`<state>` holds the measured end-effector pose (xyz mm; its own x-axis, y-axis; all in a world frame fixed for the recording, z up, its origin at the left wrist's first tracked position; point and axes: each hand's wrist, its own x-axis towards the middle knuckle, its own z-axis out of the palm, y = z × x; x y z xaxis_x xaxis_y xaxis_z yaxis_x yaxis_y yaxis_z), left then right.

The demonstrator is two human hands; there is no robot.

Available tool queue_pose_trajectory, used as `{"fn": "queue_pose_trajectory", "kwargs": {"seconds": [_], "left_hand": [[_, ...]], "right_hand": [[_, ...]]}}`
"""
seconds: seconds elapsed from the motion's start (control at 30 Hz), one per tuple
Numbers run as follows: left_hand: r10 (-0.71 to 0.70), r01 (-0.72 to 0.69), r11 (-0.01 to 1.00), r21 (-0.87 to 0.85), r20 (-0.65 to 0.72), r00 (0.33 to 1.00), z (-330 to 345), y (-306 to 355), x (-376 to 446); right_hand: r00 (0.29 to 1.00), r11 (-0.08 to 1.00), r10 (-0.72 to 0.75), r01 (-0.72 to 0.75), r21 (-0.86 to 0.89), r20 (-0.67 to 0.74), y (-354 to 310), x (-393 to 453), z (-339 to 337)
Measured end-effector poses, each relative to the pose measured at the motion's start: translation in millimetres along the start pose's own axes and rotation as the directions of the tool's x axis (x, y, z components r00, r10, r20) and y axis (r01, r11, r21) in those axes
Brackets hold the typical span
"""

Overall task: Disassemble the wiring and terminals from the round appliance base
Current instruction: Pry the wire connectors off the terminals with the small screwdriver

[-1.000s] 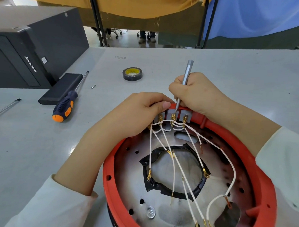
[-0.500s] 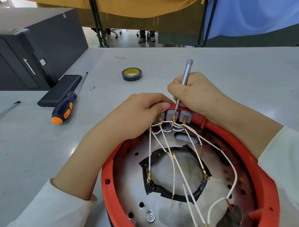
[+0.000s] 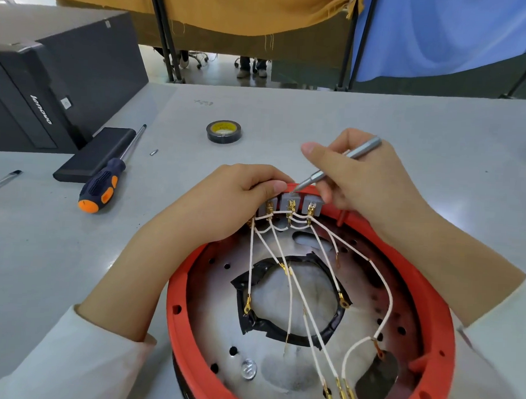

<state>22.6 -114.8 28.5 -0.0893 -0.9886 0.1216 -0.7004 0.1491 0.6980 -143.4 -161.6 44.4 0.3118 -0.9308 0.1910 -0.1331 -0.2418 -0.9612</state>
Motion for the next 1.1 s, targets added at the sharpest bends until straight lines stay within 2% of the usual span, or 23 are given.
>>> {"fn": "queue_pose_trajectory", "kwargs": {"seconds": [0.17, 0.23, 0.83, 1.0, 1.1], "left_hand": [[-0.009, 0.009, 1.0, 0.004, -0.003, 1.0, -1, -2, 0], [-0.015, 0.015, 1.0, 0.006, -0.004, 1.0, 0, -3, 0], [-0.03, 0.03, 1.0, -0.008, 0.019, 0.999, 0, -3, 1], [-0.018, 0.018, 1.0, 0.01, 0.011, 1.0, 0, -2, 1], [-0.011, 0.011, 1.0, 0.012, 0.007, 1.0, 0, -1, 1]], "right_hand": [[0.98, 0.994, -0.102, 0.094, -0.053, -0.172, 8, 3, -4], [0.981, 0.992, -0.1, 0.084, -0.099, -0.169, 10, 5, -2], [0.99, 0.996, -0.065, 0.058, -0.064, -0.124, 14, 10, -3], [0.991, 0.994, -0.062, 0.05, -0.101, -0.119, 15, 11, -3], [0.989, 0.981, -0.075, 0.05, -0.19, -0.125, 15, 12, -1]]}}
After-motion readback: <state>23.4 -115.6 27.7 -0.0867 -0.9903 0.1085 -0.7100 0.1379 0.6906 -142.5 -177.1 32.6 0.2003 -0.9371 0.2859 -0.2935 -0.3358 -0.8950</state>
